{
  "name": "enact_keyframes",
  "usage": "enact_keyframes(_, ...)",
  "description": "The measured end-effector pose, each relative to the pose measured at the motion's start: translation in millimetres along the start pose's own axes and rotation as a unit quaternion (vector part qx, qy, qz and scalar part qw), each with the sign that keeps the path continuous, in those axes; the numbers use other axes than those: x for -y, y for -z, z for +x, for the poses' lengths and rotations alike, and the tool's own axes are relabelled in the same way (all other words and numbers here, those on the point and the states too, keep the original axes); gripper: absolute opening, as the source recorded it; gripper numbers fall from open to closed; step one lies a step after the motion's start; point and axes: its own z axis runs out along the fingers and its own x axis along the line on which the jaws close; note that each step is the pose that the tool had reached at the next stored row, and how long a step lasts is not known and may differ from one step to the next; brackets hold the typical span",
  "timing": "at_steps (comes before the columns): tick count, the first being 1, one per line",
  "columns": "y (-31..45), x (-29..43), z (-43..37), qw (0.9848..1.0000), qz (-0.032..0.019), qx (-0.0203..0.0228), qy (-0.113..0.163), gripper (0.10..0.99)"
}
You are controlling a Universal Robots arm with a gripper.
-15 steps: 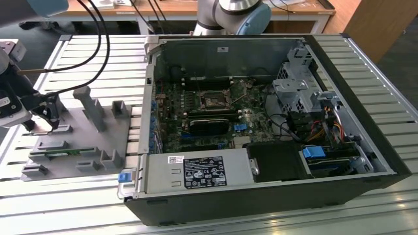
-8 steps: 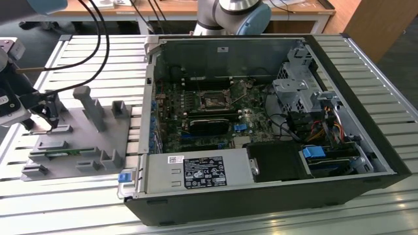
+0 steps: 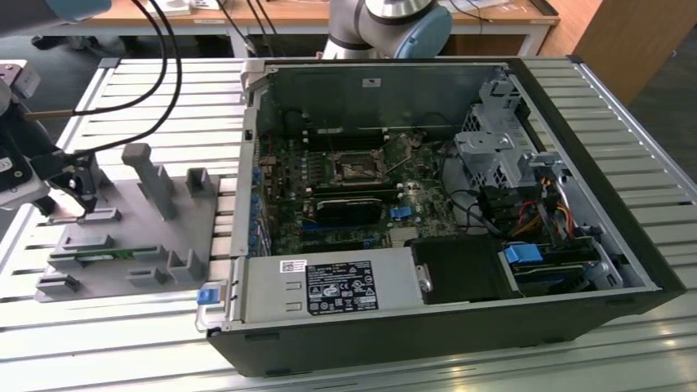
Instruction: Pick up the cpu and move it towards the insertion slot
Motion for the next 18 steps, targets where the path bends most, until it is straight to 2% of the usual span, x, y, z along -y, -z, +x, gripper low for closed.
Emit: enact_keyframes(18, 5.3, -0.3, 0.1, 1.0, 0.0, 0.0, 0.0, 0.541)
